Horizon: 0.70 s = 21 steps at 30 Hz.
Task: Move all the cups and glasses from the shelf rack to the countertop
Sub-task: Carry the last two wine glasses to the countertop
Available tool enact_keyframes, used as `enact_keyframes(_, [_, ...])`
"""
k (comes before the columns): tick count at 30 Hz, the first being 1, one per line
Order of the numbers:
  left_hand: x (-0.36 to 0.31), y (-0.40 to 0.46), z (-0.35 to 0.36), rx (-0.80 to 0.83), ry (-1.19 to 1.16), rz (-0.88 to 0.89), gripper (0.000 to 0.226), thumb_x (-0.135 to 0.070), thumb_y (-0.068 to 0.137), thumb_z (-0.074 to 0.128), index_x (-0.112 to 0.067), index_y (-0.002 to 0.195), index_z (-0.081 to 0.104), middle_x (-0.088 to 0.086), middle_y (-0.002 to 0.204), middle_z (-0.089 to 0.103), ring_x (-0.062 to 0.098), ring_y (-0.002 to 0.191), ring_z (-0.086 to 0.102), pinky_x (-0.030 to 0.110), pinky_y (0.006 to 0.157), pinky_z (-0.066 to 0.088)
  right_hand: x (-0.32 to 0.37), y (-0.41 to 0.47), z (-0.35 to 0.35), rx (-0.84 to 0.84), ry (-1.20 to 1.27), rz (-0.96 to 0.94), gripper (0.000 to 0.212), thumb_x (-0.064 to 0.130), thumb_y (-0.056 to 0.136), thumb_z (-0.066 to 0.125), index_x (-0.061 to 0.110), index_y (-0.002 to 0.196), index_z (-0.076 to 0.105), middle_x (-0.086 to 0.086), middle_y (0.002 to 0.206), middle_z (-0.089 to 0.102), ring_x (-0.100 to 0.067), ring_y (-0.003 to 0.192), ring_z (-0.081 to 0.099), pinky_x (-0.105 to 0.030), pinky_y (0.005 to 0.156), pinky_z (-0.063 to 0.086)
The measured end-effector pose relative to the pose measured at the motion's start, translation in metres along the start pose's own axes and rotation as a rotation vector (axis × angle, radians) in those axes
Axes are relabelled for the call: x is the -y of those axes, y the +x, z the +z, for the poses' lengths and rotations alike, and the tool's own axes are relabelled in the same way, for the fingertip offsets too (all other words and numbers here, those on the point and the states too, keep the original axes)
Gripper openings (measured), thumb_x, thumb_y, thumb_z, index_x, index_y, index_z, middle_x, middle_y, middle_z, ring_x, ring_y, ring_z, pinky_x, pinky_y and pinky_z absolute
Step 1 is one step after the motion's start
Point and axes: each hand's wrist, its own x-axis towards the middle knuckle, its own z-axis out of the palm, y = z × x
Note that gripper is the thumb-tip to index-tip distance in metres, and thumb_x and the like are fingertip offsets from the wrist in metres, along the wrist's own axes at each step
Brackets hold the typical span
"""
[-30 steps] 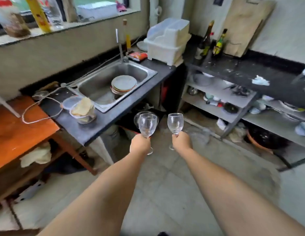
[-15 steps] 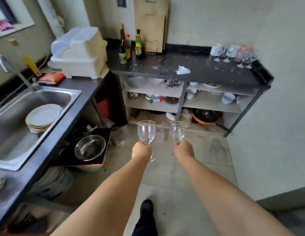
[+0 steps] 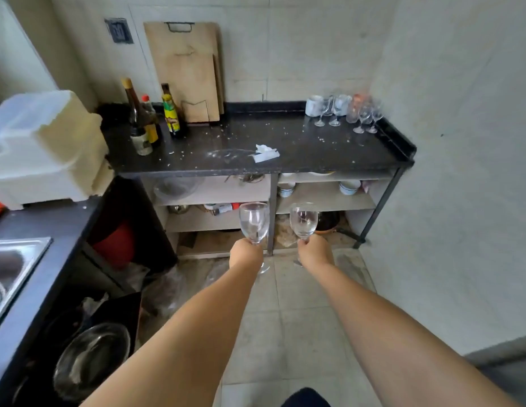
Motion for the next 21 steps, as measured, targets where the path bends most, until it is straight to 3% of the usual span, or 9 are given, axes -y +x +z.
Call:
enact_keyframes(3, [-0.027, 0.030, 0.018, 0.021, 0.047, 0.021, 0.026, -0.015, 0.091, 0.048, -0.003, 0.104, 0.068, 0.016, 0.103, 0.071, 0.033, 0.099, 0.067, 0.036, 0.087, 0.054, 0.007, 0.038, -0.012, -0.018, -0.006, -0.001, 0.024, 0.021, 0.097, 0.043, 0.007, 0.086, 0.059, -0.021, 0.105, 0.068, -0.038, 0.100, 0.062, -0.030, 0.070, 0.038])
enact_keyframes(7, [-0.070, 0.069, 0.045, 0.047, 0.115, 0.049, 0.024, -0.012, 0.092, 0.045, -0.003, 0.103, 0.065, 0.015, 0.095, 0.067, 0.030, 0.092, 0.065, 0.031, 0.078, 0.049, 0.014, 0.096, -0.024, -0.028, -0.029, -0.001, 0.027, 0.024, 0.096, 0.044, 0.005, 0.087, 0.062, -0.017, 0.100, 0.070, -0.035, 0.095, 0.064, -0.032, 0.071, 0.044])
enact_keyframes(9, [-0.099, 0.094, 0.065, 0.051, 0.127, 0.069, 0.024, -0.009, 0.093, 0.044, -0.001, 0.101, 0.065, 0.017, 0.094, 0.065, 0.030, 0.090, 0.062, 0.033, 0.079, 0.048, 0.018, 0.135, -0.038, -0.037, -0.021, 0.005, 0.029, 0.024, 0.097, 0.044, 0.002, 0.096, 0.063, -0.013, 0.098, 0.067, -0.032, 0.092, 0.063, -0.031, 0.070, 0.042])
enact_keyframes(12, [-0.146, 0.131, 0.096, 0.044, 0.133, 0.070, 0.029, -0.007, 0.095, 0.044, 0.003, 0.113, 0.063, 0.019, 0.104, 0.066, 0.033, 0.100, 0.062, 0.037, 0.086, 0.049, 0.024, 0.198, -0.066, -0.042, -0.036, -0.018, 0.028, 0.024, 0.098, 0.043, 0.004, 0.094, 0.063, -0.015, 0.096, 0.064, -0.032, 0.091, 0.061, -0.030, 0.069, 0.038])
enact_keyframes(16, [-0.205, 0.174, 0.138, 0.023, 0.091, 0.063, 0.023, -0.010, 0.093, 0.047, 0.002, 0.103, 0.064, 0.008, 0.074, 0.057, 0.027, 0.080, 0.053, 0.035, 0.071, 0.045, 0.027, 0.280, -0.103, -0.022, -0.061, -0.045, 0.026, 0.026, 0.098, 0.042, 0.009, 0.087, 0.059, -0.015, 0.102, 0.069, -0.032, 0.090, 0.063, -0.028, 0.067, 0.037])
enact_keyframes(19, [-0.237, 0.202, 0.167, 0.020, 0.046, 0.059, 0.028, -0.012, 0.090, 0.050, 0.002, 0.107, 0.066, 0.020, 0.094, 0.068, 0.034, 0.090, 0.064, 0.039, 0.082, 0.052, 0.027, 0.329, -0.127, -0.044, -0.080, -0.014, 0.030, 0.024, 0.099, 0.042, 0.004, 0.096, 0.063, -0.017, 0.101, 0.067, -0.034, 0.095, 0.061, -0.029, 0.069, 0.036])
enact_keyframes(21, [-0.255, 0.216, 0.182, 0.030, 0.040, 0.051, 0.025, -0.011, 0.091, 0.050, 0.000, 0.106, 0.068, 0.017, 0.096, 0.069, 0.033, 0.092, 0.065, 0.036, 0.080, 0.051, 0.025, 0.358, -0.139, -0.041, -0.087, -0.006, 0.029, 0.024, 0.098, 0.042, 0.004, 0.093, 0.062, -0.017, 0.098, 0.066, -0.034, 0.093, 0.061, -0.030, 0.070, 0.039])
